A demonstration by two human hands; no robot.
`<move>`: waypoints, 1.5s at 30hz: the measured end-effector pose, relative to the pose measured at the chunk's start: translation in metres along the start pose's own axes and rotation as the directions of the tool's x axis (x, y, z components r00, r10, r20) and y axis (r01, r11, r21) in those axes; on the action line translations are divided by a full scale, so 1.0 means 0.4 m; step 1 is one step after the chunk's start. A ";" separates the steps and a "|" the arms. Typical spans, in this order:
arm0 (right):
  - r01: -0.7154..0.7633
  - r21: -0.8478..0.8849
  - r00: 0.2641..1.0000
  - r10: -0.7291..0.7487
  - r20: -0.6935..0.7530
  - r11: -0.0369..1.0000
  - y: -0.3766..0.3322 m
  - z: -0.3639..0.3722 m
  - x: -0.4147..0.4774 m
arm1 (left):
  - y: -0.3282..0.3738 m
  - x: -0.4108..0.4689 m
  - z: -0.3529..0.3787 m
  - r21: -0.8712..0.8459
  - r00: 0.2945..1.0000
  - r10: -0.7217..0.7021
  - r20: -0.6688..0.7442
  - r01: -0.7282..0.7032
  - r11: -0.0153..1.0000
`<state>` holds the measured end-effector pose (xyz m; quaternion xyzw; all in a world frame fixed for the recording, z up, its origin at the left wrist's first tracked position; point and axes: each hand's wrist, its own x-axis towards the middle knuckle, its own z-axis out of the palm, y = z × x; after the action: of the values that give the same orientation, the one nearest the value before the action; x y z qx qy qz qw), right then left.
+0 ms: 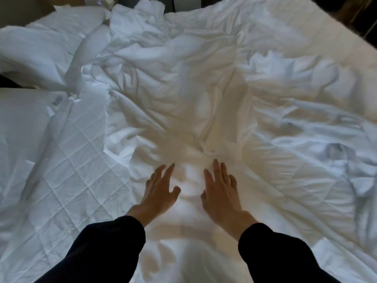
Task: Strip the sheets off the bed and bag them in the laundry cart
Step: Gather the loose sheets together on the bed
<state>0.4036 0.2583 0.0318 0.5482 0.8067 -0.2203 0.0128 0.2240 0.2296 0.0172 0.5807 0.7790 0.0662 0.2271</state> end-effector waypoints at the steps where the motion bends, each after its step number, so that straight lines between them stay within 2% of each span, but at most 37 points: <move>1: 0.011 0.000 1.000 -0.011 -0.016 1.000 0.015 -0.015 0.025 | 0.013 0.031 -0.005 0.018 1.000 0.010 -0.015 -0.010 1.000; 4: -0.033 0.044 0.999 0.034 -0.015 0.998 0.053 -0.045 0.098 | 0.048 0.103 -0.013 0.047 0.997 0.029 -0.069 -0.026 0.999; 7: -0.120 0.141 0.987 0.103 0.120 0.983 0.079 -0.049 0.129 | 0.080 0.147 -0.021 0.072 0.998 0.034 -0.059 -0.029 0.997; 11: -0.079 0.264 0.974 0.018 0.224 0.961 0.084 -0.045 0.099 | 0.101 0.197 -0.040 0.057 0.999 -0.011 -0.033 0.013 0.998; 15: 0.044 0.270 0.970 -0.107 0.221 0.962 0.045 -0.052 0.091 | 0.119 0.260 -0.073 -0.025 0.987 -0.154 0.050 0.155 0.988; 19: 0.053 0.344 0.957 -0.145 0.250 0.937 0.013 -0.042 0.124 | 0.110 0.355 -0.099 -0.004 0.942 -0.329 0.068 0.330 0.944; 21: 0.041 0.393 0.963 -0.141 0.230 0.918 0.001 -0.036 0.153 | 0.093 0.399 -0.105 -0.013 0.926 -0.372 0.055 0.374 0.927; 24: -0.042 0.465 0.974 -0.067 0.216 0.885 -0.028 -0.022 0.207 | 0.068 0.440 -0.108 -0.146 0.904 -0.426 0.037 0.427 0.893; 27: -0.182 0.549 0.968 0.050 0.247 0.816 -0.071 -0.006 0.267 | 0.044 0.467 -0.115 -0.365 0.862 -0.506 0.026 0.480 0.798; 31: -0.317 0.632 0.947 0.201 0.251 0.708 -0.110 -0.014 0.355 | 0.078 0.529 -0.150 -0.629 0.911 -0.410 0.055 0.350 0.694; 33: -0.357 0.688 0.913 0.393 0.113 0.632 -0.102 -0.035 0.387 | 0.121 0.562 -0.171 -0.730 0.948 -0.306 0.081 0.266 0.630; 35: -0.389 0.626 0.812 0.572 -0.113 0.676 -0.073 -0.057 0.407 | 0.157 0.584 -0.190 -0.779 0.976 -0.179 0.123 0.206 0.593; 37: -0.498 0.430 0.712 0.638 -0.293 0.753 -0.027 -0.071 0.410 | 0.167 0.599 -0.191 -0.742 0.978 -0.052 0.200 0.186 0.644; 38: -0.571 0.327 0.695 0.655 -0.295 0.753 0.000 -0.072 0.407 | 0.157 0.605 -0.183 -0.673 0.967 -0.042 0.251 0.205 0.711; 39: -0.639 0.273 0.685 0.693 -0.225 0.719 0.029 -0.071 0.401 | 0.147 0.605 -0.175 -0.615 0.956 -0.057 0.286 0.229 0.754; 40: -0.702 0.290 0.651 0.751 -0.108 0.650 0.056 -0.069 0.396 | 0.135 0.604 -0.168 -0.577 0.944 -0.104 0.313 0.276 0.768; 42: -0.747 0.434 0.596 0.797 0.099 0.504 0.098 -0.068 0.384 | 0.121 0.608 -0.151 -0.511 0.920 -0.180 0.347 0.347 0.786; 43: -0.711 0.499 0.616 0.781 0.102 0.496 0.108 -0.063 0.380 | 0.127 0.605 -0.147 -0.438 0.929 -0.171 0.329 0.310 0.844; 45: -0.590 0.522 0.700 0.712 -0.049 0.616 0.101 -0.059 0.374 | 0.153 0.595 -0.141 -0.229 0.976 -0.006 0.216 0.057 0.972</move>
<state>0.3850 0.4105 0.0002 0.8139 0.4659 -0.3167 -0.1424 0.2004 0.4806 0.0238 0.5410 0.7461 0.0910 0.3774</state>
